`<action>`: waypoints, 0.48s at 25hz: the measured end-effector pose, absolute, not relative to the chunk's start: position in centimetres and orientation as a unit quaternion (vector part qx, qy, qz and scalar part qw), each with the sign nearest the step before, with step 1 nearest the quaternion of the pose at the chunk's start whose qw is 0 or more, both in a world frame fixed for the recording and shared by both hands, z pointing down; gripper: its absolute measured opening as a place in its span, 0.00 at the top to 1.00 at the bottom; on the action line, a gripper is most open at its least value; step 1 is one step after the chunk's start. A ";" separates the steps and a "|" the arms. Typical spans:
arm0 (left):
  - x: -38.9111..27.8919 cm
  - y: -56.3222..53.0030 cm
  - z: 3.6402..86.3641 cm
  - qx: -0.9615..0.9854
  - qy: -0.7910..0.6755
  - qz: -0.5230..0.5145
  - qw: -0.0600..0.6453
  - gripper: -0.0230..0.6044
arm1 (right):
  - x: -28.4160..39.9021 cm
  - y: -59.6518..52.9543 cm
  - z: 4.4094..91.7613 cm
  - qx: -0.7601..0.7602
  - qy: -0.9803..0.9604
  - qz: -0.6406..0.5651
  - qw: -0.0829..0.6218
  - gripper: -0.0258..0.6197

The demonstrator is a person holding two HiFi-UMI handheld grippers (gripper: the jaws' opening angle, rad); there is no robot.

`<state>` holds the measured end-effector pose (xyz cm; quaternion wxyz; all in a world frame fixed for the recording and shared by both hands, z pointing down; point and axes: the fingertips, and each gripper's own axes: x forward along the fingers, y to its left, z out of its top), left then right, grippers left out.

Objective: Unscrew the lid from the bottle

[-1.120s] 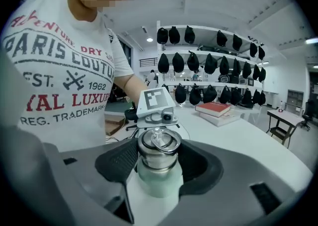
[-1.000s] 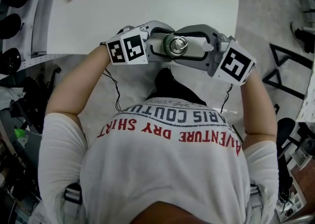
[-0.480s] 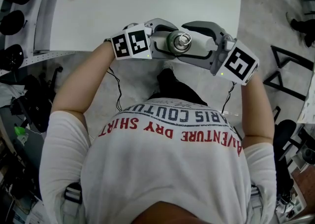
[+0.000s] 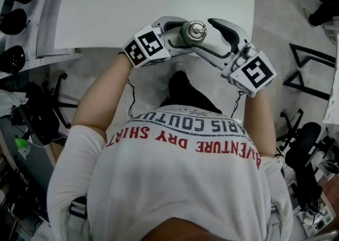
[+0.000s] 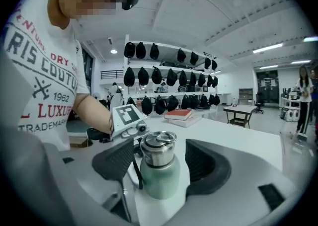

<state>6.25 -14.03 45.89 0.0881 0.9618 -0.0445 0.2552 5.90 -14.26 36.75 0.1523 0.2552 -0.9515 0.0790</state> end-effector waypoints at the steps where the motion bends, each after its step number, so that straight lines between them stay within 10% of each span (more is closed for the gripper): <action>1: 6.3 -14.1 45.9 0.962 -0.059 0.252 0.093 0.38 | 5.8 -14.2 36.9 0.268 -0.948 0.079 0.150 0.48; 12: 6.4 -14.1 46.0 0.949 -0.177 0.233 0.121 0.38 | 5.4 -13.6 38.3 0.382 -0.909 0.087 0.144 0.48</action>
